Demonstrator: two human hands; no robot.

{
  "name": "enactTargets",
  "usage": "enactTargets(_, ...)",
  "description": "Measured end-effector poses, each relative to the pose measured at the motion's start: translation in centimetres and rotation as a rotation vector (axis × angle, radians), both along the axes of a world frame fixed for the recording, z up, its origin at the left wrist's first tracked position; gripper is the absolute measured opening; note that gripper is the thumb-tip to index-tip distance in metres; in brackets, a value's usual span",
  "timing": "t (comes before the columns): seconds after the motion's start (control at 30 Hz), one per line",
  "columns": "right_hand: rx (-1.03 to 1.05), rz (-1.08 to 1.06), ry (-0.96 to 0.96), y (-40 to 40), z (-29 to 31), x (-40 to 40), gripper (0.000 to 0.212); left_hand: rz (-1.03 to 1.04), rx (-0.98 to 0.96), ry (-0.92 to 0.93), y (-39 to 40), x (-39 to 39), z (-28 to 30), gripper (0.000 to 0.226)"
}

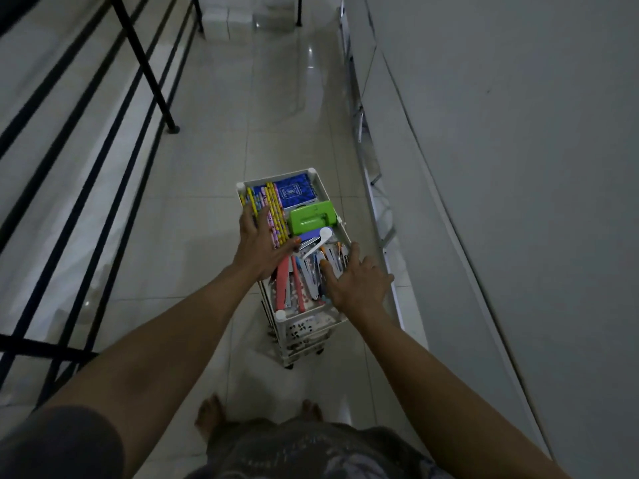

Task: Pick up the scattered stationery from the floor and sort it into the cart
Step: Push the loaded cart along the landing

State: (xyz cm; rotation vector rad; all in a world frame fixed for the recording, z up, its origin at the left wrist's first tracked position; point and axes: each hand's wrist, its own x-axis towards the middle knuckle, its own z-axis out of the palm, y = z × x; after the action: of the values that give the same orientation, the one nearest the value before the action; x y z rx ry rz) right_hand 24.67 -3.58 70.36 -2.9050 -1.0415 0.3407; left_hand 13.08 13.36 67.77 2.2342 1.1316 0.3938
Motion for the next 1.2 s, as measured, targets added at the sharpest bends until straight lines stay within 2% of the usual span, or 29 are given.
enactTargets(0.17, 0.086, 0.116, 0.008, 0.0, -0.3, 1.8, 0.084, 0.061, 0.003, -0.086, -1.2, -0.7, 0.3, 0.098)
enactTargets(0.27, 0.176, 0.166, 0.111, 0.2, -1.2, 2.8, 0.086, 0.225, -0.007, -0.099, -4.0, -1.3, 0.9, 0.086)
enactTargets(0.37, 0.345, 0.178, 0.267, 0.2, -1.4, 3.1, 0.080, 0.446, -0.167, -0.011, -8.3, -0.9, 1.4, 0.082)
enactTargets(0.47, 0.403, 0.189, 0.354, 0.2, -0.8, 3.1, 0.079, 0.522, -0.296, 0.008, -10.9, -0.4, 1.8, 0.083)
enactTargets(0.6, 0.403, 0.164, 0.353, 0.5, -0.6, 2.8, 0.078, 0.498, -0.272, 0.009, -9.5, -0.4, 2.1, 0.080)
enactTargets(0.9, 0.458, 0.038, 0.355, 4.1, -1.8, 3.1, 0.084, 0.314, -0.294, -0.019, -3.7, 0.6, 2.7, 0.089)
enactTargets(1.2, 0.465, -0.052, 0.357, 11.2, -2.2, 0.1, 0.086, 0.264, -0.330, -0.047, 4.8, -1.4, 2.6, 0.096)
